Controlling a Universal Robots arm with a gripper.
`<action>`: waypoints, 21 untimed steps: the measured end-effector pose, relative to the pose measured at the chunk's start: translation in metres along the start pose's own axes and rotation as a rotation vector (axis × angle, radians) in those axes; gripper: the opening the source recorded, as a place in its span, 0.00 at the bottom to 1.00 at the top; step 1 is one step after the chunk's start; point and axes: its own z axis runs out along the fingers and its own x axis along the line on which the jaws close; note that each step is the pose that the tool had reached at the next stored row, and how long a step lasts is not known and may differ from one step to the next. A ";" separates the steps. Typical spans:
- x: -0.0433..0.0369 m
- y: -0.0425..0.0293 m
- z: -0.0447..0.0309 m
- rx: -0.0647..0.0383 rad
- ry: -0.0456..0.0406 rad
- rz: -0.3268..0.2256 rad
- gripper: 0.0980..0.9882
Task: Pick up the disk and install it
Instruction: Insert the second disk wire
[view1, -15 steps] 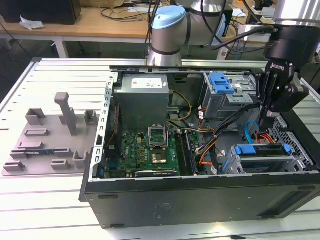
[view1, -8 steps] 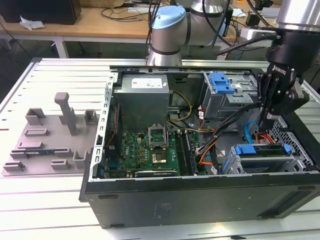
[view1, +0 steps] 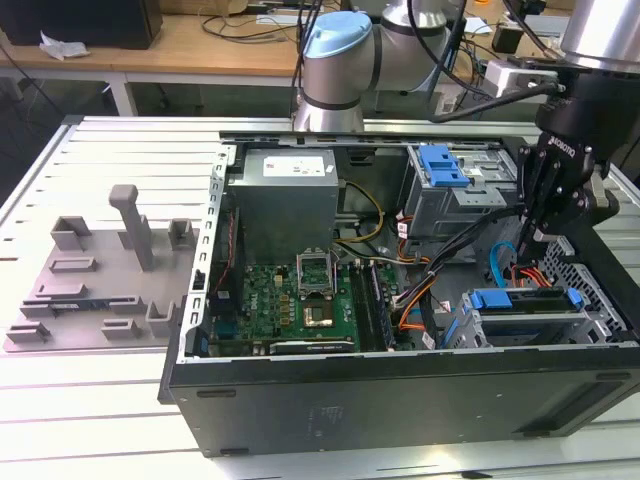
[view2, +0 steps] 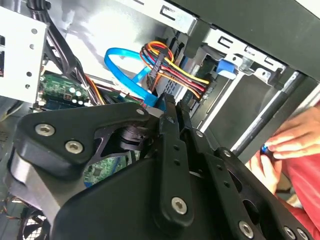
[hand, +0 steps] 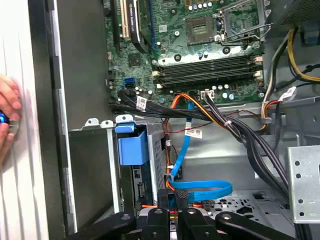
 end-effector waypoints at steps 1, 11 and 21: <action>0.0013 -0.0001 0.0003 0.001 -0.0092 0.000 0.07; 0.0205 -0.0012 0.0041 0.001 -0.1350 -0.006 0.07; 0.0379 0.0004 0.0050 0.002 -0.1665 -0.026 0.07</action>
